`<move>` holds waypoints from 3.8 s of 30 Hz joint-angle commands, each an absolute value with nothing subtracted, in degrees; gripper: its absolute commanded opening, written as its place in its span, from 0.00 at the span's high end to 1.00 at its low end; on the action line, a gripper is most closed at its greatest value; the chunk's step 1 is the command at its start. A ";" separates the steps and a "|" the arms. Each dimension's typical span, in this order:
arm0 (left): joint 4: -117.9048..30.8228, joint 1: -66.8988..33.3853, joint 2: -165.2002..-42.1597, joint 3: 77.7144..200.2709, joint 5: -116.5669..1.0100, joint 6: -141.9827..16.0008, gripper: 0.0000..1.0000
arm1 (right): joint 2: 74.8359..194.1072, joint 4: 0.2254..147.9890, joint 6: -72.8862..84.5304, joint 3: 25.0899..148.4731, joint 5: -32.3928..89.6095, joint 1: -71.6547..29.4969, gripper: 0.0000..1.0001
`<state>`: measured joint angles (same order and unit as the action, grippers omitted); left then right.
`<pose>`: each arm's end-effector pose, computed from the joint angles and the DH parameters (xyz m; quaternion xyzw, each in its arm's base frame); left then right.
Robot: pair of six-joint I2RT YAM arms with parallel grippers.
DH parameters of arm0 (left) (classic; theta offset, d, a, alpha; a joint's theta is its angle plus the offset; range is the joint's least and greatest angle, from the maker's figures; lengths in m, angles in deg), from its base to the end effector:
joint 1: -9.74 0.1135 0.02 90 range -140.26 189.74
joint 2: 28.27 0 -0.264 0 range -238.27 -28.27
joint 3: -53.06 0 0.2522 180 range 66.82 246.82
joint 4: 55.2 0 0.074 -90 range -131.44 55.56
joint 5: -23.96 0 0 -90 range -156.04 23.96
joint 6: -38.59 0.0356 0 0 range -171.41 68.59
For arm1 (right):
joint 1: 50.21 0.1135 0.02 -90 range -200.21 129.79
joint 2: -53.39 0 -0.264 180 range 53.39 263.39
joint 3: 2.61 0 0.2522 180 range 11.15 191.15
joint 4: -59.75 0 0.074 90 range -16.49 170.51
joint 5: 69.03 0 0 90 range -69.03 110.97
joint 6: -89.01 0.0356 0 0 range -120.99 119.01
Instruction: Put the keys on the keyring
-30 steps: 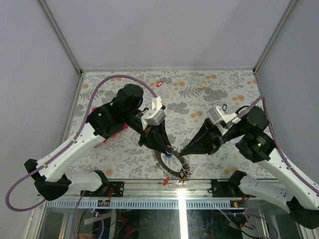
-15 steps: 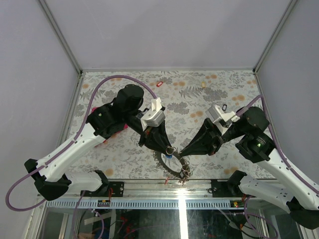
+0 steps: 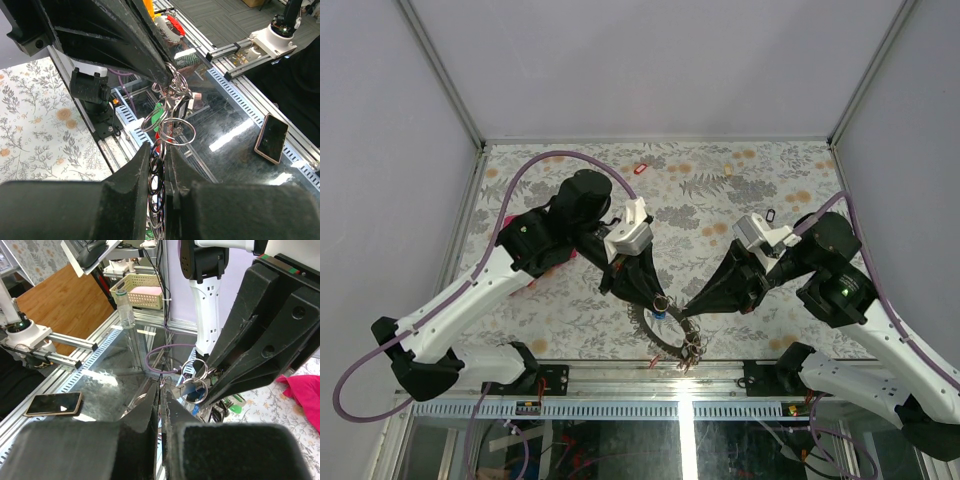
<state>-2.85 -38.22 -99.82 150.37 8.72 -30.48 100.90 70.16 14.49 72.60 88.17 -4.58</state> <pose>0.1340 -0.1999 0.4362 0.6455 0.3770 -0.5998 0.2853 0.0806 0.1293 0.4515 -0.5588 0.3608 0.6235 0.4109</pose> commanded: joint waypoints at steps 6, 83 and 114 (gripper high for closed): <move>-2.13 -37.50 -103.18 154.16 8.48 -26.71 1.00 | 100.34 58.06 23.87 71.23 95.14 -3.65 1.00; -64.33 -34.83 -86.46 129.77 -15.39 -65.62 0.61 | 90.12 24.95 16.06 49.64 48.57 -1.44 1.00; -67.47 -34.82 -89.72 128.28 -13.25 -68.06 0.84 | 92.84 21.16 16.62 50.25 48.22 -1.43 1.00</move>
<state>-63.41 -35.18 -89.64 128.71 -13.42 -67.79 92.90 28.39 16.90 48.07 50.09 -1.85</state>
